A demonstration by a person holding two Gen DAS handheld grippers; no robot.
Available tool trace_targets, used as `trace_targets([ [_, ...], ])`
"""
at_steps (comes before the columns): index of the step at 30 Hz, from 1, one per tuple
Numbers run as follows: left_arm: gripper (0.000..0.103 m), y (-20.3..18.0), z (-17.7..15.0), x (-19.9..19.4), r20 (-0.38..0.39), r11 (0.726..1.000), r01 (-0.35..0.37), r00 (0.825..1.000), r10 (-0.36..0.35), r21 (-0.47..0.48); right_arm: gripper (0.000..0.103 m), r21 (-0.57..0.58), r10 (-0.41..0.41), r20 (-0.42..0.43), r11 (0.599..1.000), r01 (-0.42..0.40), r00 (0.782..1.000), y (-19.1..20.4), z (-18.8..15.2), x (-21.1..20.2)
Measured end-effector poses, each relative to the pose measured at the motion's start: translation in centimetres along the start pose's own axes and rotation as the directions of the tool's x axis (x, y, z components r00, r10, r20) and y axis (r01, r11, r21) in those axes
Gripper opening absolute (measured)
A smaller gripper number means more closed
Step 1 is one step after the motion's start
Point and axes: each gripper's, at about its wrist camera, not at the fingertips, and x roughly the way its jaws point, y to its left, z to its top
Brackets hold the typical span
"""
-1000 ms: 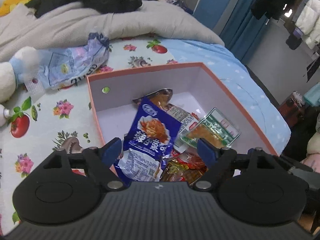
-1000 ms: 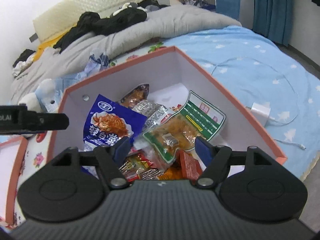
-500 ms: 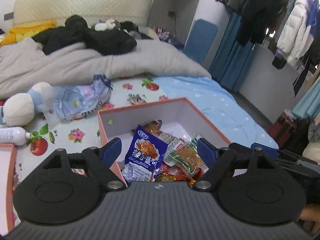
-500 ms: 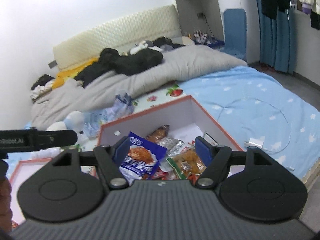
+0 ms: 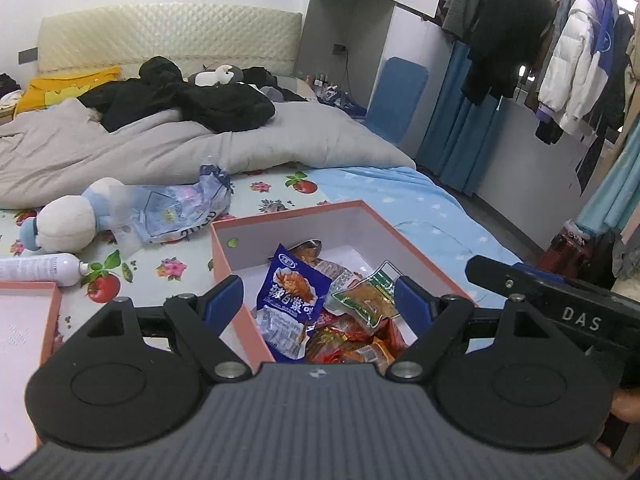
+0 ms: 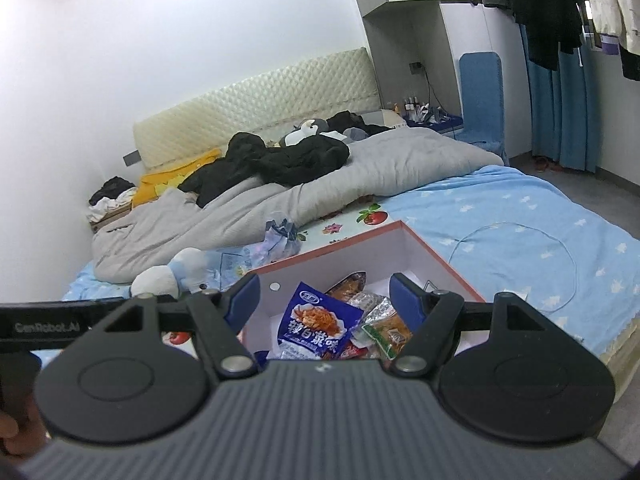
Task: Organize snacks
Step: 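Withdraw both tools upward away from the filled box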
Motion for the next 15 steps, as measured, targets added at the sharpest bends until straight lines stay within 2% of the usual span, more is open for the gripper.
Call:
trace_targets([
  [7,0.086,-0.2,-1.6,-2.5,0.009,1.000,-0.002,1.000,0.003,-0.026,0.073,-0.063,-0.054,0.024,0.996,0.055,0.998,1.0,-1.1,-2.2],
  [15,0.086,0.1,-3.6,-4.5,0.008,0.999,-0.023,1.000,0.024,-0.043,0.073,-0.045,-0.076,-0.021,0.996,0.075,0.997,1.0,-3.3,-4.0],
])
